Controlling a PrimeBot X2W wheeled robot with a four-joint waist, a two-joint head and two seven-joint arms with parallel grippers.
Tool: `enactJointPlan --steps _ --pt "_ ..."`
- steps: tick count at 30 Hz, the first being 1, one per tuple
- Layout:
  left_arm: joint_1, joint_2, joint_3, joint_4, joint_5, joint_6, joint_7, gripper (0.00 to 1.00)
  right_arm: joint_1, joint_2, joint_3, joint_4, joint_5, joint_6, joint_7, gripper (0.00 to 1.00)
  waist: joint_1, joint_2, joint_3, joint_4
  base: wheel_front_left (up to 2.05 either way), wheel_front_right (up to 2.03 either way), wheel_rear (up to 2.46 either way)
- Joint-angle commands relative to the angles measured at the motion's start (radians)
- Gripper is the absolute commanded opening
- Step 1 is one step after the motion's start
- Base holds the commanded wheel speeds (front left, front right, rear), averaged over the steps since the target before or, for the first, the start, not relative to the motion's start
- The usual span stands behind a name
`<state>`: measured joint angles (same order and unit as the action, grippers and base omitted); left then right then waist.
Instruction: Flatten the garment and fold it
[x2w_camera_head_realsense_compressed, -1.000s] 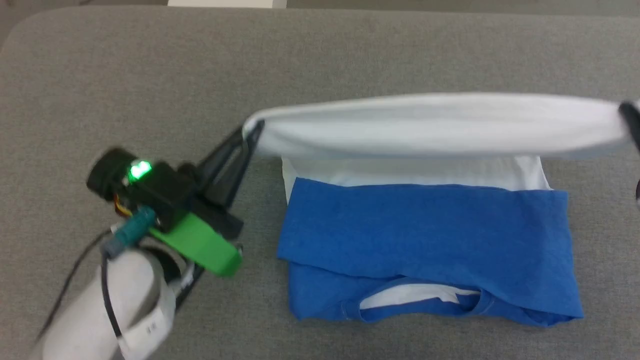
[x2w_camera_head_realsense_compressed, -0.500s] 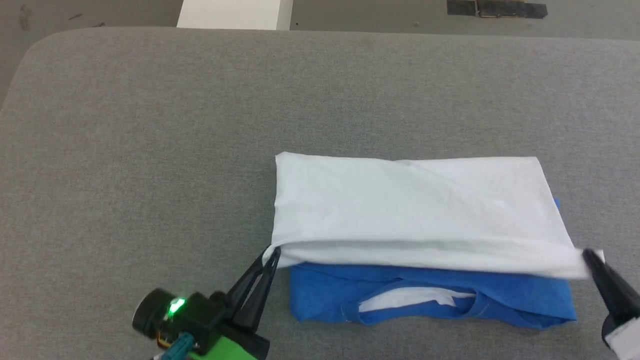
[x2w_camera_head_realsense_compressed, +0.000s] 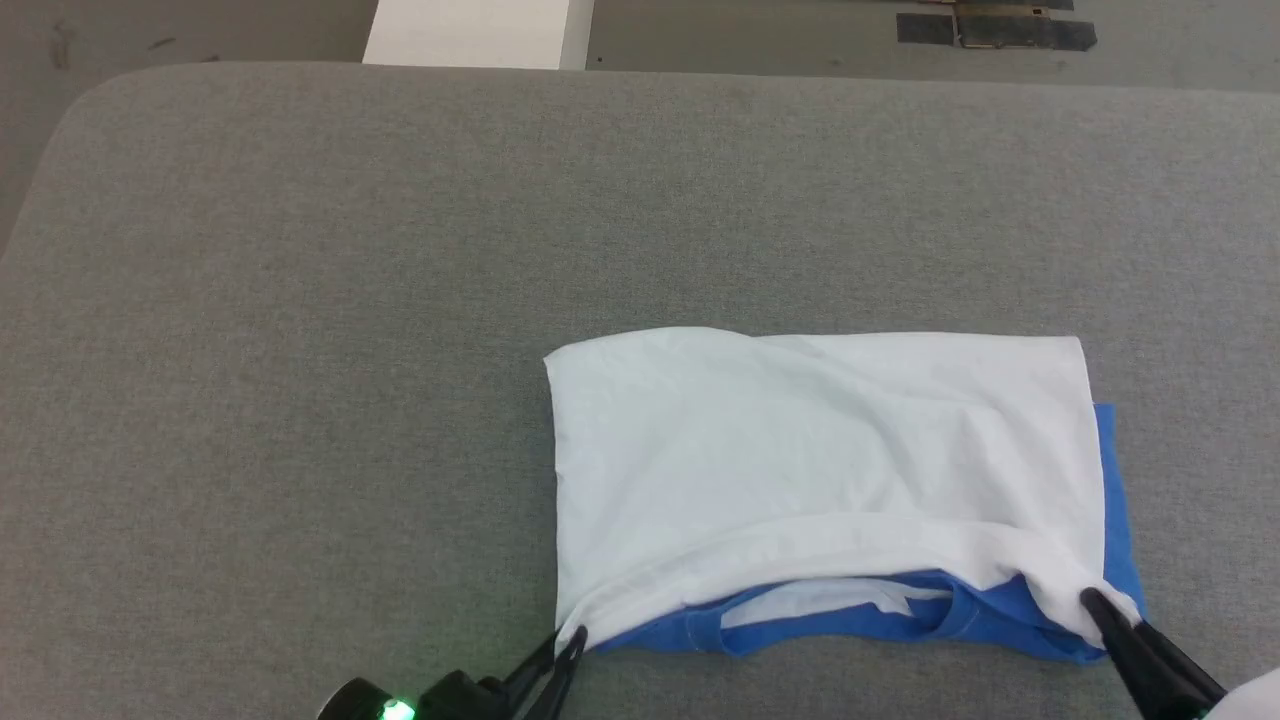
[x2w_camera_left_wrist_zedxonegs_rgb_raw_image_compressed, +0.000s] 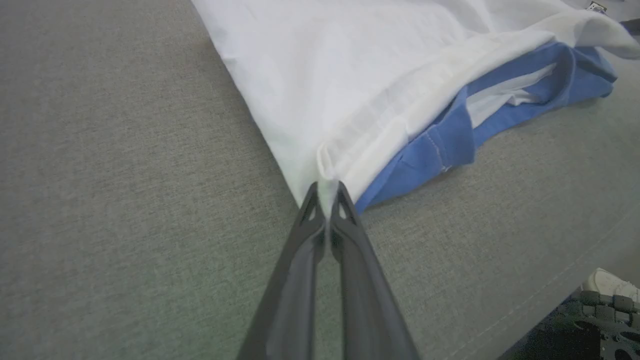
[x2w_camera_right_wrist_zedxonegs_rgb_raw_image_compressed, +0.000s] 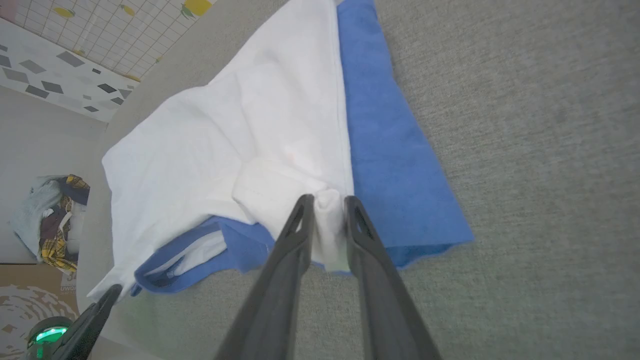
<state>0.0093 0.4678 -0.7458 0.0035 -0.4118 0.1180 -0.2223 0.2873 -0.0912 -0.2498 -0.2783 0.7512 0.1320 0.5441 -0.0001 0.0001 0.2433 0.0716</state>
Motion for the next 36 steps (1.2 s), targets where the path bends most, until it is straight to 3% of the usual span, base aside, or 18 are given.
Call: enactJointPlan --steps 1,6,9,13,18,24,36 --pt "0.003 -0.009 0.011 0.008 -0.009 0.001 -0.01 1.0 0.017 -0.008 0.001 0.001 0.012 -0.001 -0.002 1.0 0.0001 -0.0001 -0.008 0.005 0.0 0.0 0.0" --pt "0.016 -0.037 0.083 -0.011 -0.055 0.019 -0.032 1.0 0.034 -0.041 -0.012 -0.021 0.033 -0.001 0.012 1.0 0.0001 -0.0001 -0.031 0.013 0.0 0.0 0.0" --pt "0.03 -0.064 0.181 -0.072 -0.082 0.046 -0.038 1.0 0.023 -0.059 -0.042 -0.056 0.031 -0.001 0.011 1.0 0.0001 -0.0001 -0.047 0.014 0.0 0.0 0.0" --pt "0.043 -0.108 0.317 -0.174 -0.008 0.111 -0.039 1.0 -0.028 -0.063 -0.091 -0.063 -0.052 -0.001 0.011 1.0 0.0001 -0.0001 -0.058 0.014 0.0 0.0 0.0" --pt "0.069 -0.162 0.391 -0.256 0.11 0.168 -0.039 1.0 -0.139 -0.053 -0.086 -0.024 -0.209 -0.001 0.053 1.0 0.0001 -0.0001 -0.048 0.014 0.0 0.0 0.0" --pt "0.064 -0.215 0.382 -0.277 0.175 0.161 -0.039 1.0 -0.25 -0.039 -0.037 0.052 -0.307 -0.001 0.115 1.0 0.0001 -0.0001 0.005 0.038 0.0 0.0 0.0" --pt "0.018 -0.286 0.394 -0.244 0.216 0.108 -0.039 1.0 -0.345 -0.117 -0.016 0.194 -0.391 -0.001 0.202 1.0 0.0001 -0.0001 0.101 0.097 0.0 0.0 0.0"
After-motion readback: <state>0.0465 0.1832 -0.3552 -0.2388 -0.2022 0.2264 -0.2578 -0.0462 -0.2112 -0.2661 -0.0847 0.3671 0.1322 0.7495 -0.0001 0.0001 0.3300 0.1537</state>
